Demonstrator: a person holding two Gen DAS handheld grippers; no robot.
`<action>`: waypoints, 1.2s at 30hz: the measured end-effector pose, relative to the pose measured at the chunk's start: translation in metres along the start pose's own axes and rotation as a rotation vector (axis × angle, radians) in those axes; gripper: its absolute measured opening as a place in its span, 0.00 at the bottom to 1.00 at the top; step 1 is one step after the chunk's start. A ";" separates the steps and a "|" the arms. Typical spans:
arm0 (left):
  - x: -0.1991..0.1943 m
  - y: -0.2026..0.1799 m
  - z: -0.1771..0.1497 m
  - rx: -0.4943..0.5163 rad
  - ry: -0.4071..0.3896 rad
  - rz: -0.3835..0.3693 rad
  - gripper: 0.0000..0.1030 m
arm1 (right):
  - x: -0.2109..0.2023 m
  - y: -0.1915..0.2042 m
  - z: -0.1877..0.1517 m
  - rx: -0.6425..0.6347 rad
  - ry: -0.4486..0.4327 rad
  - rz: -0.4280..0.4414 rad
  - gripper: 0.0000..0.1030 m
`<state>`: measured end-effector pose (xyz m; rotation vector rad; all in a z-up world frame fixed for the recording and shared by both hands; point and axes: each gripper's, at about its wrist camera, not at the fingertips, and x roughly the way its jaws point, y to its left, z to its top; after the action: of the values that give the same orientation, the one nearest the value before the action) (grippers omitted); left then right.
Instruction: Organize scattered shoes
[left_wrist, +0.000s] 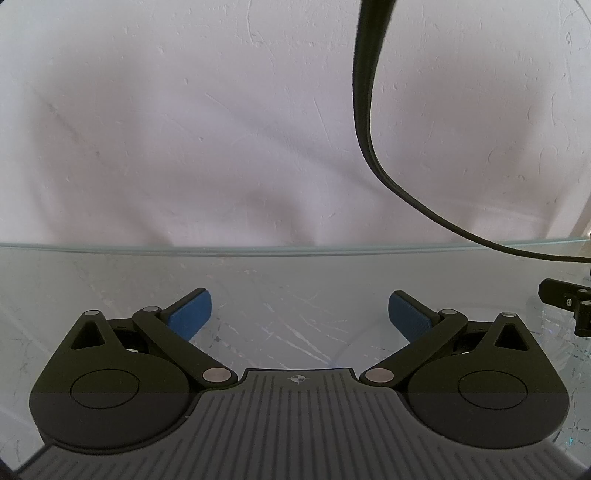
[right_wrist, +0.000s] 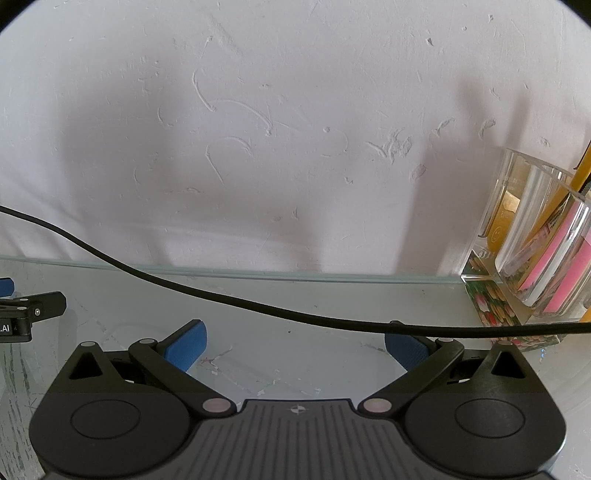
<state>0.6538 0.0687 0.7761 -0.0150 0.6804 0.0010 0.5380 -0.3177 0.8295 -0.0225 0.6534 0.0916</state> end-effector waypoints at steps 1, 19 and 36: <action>0.000 0.000 0.000 0.000 0.000 0.000 1.00 | 0.000 0.000 0.000 0.000 0.000 0.000 1.00; -0.001 0.001 -0.001 0.000 0.000 0.000 1.00 | 0.000 -0.001 0.001 0.000 0.000 -0.001 1.00; -0.005 0.000 -0.003 0.000 0.000 0.001 1.00 | 0.042 0.014 -0.009 0.000 0.000 -0.001 1.00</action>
<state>0.6488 0.0687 0.7770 -0.0147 0.6807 0.0015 0.5644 -0.3010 0.7975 -0.0224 0.6532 0.0905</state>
